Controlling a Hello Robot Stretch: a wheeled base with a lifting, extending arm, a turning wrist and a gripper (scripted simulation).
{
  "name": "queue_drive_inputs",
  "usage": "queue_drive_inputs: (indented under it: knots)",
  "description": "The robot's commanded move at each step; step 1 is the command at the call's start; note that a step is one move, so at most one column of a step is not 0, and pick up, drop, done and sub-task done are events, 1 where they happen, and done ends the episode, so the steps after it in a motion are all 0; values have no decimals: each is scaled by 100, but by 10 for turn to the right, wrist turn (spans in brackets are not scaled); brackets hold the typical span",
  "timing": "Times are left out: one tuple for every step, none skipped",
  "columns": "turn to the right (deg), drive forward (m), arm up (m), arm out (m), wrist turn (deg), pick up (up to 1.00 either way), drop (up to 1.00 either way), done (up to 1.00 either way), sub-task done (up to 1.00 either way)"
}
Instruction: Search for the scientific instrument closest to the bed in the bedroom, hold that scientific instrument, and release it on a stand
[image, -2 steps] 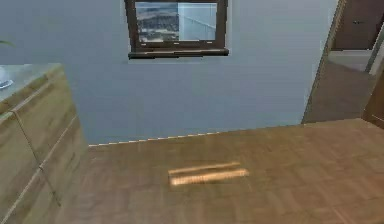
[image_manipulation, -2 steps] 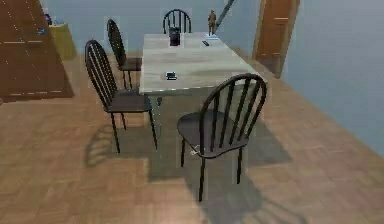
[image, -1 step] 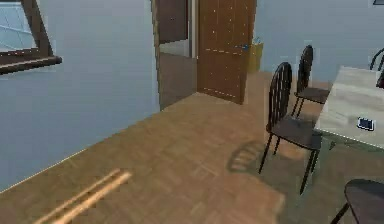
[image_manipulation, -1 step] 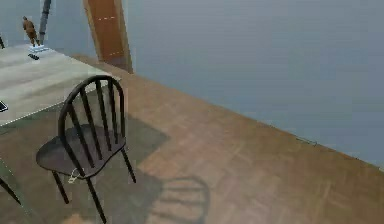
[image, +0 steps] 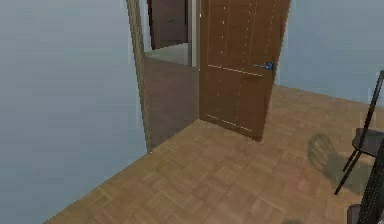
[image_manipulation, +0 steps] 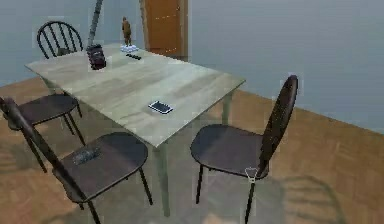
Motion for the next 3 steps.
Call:
queue_drive_inputs:
  knots:
    - [0, 60, 0, 0, 0, 0, 0, 0, 0]
    - [360, 0, 0, 0, 0, 0, 0, 0, 0]
    - [0, 85, 0, 0, 0, 0, 0, 0, 0]
